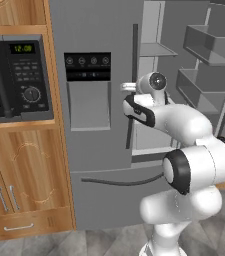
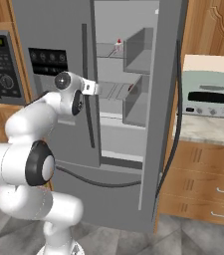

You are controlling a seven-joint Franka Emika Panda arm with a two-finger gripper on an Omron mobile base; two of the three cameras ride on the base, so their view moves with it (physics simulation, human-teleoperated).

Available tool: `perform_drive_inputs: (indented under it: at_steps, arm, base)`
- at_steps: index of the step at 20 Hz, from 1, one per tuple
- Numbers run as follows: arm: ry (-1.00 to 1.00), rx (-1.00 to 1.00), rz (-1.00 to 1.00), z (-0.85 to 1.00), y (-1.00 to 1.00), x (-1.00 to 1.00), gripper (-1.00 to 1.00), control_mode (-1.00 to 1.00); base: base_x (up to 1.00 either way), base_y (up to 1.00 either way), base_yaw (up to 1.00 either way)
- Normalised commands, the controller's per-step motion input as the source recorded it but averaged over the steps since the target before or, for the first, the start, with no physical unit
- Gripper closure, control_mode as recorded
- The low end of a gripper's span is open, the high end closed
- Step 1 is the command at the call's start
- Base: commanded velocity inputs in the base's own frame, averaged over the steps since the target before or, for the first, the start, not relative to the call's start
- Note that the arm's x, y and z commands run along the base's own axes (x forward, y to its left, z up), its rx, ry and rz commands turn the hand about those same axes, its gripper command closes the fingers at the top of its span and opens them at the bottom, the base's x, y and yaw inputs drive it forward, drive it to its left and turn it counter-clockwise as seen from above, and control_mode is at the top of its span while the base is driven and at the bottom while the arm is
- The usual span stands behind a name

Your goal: Take the cakes from the fridge and place them on the empty tray on the dining counter.

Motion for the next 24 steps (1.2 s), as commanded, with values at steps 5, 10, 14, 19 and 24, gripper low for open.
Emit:
perform_drive_inputs:
  at_steps: [5,10,14,19,24]
  arm:
    - [-0.08,0.00,0.00,0.00,0.00,0.63,-1.00,-1.00]
    - [0.00,0.00,0.00,0.00,0.00,0.69,-1.00,-1.00]
    - [0.00,0.00,0.00,0.00,0.00,0.75,-1.00,-1.00]
    - [0.02,0.00,0.00,0.00,0.00,0.69,1.00,-1.00]
    - [0.12,0.00,-0.01,0.03,0.09,0.27,1.00,-1.00]
  base:
    - [0.00,0.00,0.00]
    - [0.00,0.00,0.00]
    - [0.00,0.00,0.00]
    - [0.00,0.00,0.00]
    - [0.00,0.00,0.00]
